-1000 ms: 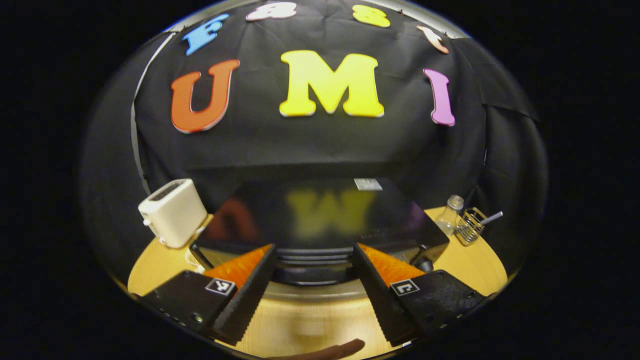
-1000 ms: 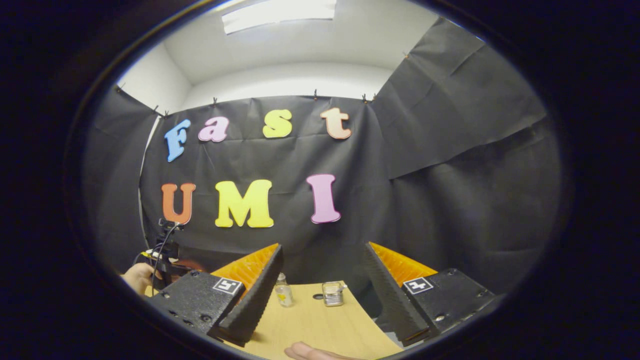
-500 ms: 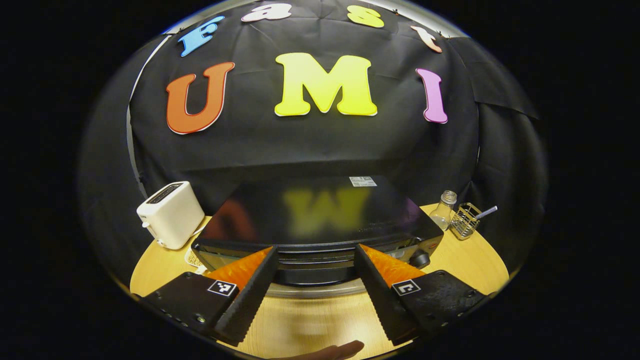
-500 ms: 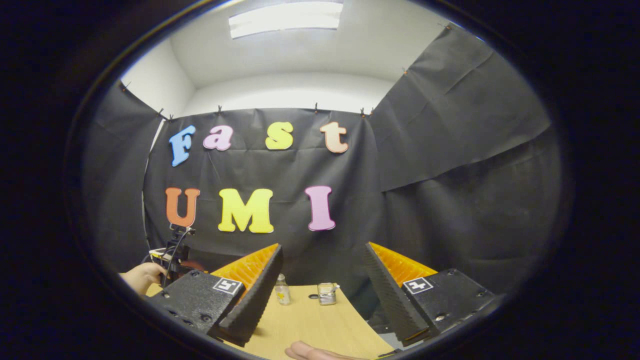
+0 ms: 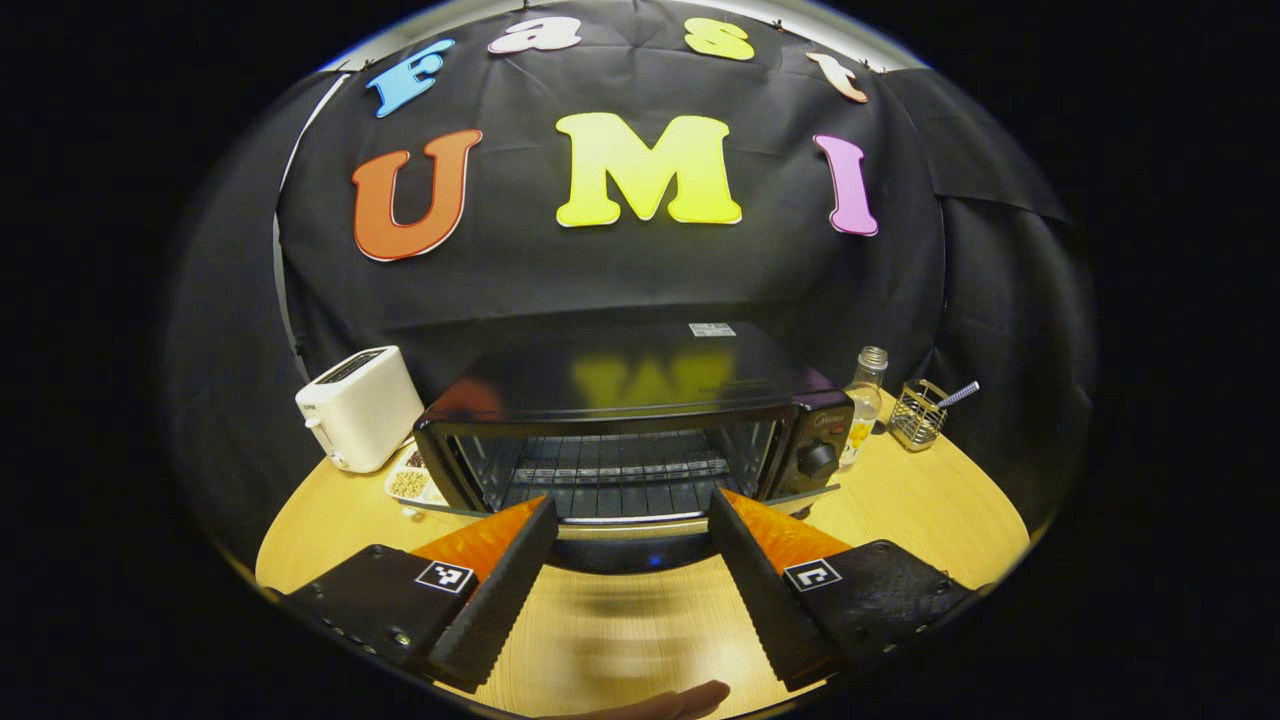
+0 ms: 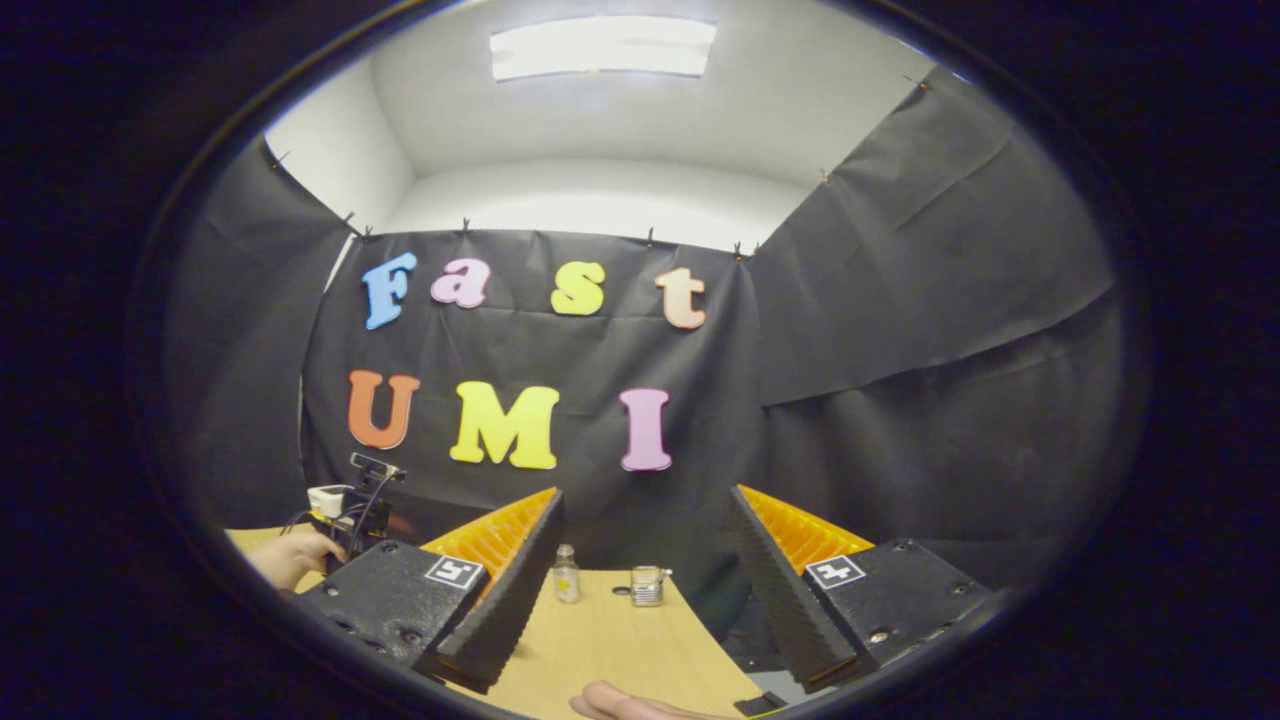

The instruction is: Open the electric oven with the left hand, put the food in, and close the electric oven.

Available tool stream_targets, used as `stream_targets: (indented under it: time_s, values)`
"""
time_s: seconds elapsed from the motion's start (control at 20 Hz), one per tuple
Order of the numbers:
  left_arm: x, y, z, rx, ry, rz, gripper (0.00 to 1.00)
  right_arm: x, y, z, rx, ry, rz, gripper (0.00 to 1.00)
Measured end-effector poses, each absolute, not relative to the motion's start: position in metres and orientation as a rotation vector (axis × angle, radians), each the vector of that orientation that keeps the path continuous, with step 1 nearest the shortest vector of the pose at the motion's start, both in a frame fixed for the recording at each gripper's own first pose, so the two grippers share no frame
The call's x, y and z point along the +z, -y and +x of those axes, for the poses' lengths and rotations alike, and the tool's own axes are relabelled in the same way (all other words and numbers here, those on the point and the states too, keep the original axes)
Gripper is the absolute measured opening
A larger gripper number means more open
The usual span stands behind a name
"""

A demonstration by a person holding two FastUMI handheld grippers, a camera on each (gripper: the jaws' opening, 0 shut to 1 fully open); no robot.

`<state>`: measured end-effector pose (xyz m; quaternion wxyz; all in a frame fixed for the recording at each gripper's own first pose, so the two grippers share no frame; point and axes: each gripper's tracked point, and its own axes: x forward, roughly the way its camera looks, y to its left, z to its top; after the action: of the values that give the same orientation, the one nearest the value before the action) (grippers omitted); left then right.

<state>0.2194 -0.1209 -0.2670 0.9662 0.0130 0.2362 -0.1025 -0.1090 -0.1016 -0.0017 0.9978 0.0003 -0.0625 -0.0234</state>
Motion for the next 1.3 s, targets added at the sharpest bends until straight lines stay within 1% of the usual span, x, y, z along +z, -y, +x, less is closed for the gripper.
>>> stream_targets:
  time_s: [0.1,0.15,0.45,0.7,0.85,0.9,0.95,1.0,1.15,1.3]
  values:
    - [-0.274,0.119,0.206,-0.206,-0.484,0.024,0.97,-0.001,0.101,-0.116,-0.032,0.114,0.013,1.0]
    - [-0.278,0.118,0.202,-0.205,-0.484,0.024,0.97,0.001,0.101,-0.118,-0.031,0.119,0.014,0.99]
    - [-0.297,0.116,0.179,-0.195,-0.427,0.026,0.97,0.004,0.099,-0.122,-0.043,0.131,0.009,1.0]
    - [-0.314,0.115,0.162,-0.191,-0.434,0.022,0.97,-0.015,0.084,-0.11,0.006,0.072,0.034,1.0]
    - [-0.331,0.115,0.15,-0.188,-0.443,0.019,0.97,-0.02,0.083,-0.104,0.016,0.051,0.053,0.99]
    - [-0.337,0.115,0.146,-0.189,-0.446,0.024,0.97,-0.021,0.083,-0.103,0.018,0.048,0.059,1.0]
    - [-0.341,0.115,0.144,-0.192,-0.443,0.033,0.96,-0.021,0.083,-0.101,0.016,0.046,0.064,0.99]
    - [-0.347,0.115,0.141,-0.192,-0.449,0.034,0.96,-0.022,0.083,-0.099,0.016,0.046,0.07,1.0]
    - [-0.365,0.115,0.134,-0.194,-0.48,0.043,0.96,-0.027,0.08,-0.096,0.022,0.036,0.082,0.99]
    - [-0.381,0.115,0.127,-0.199,-0.503,0.068,0.96,-0.034,0.069,-0.094,0.06,0.013,0.094,0.99]
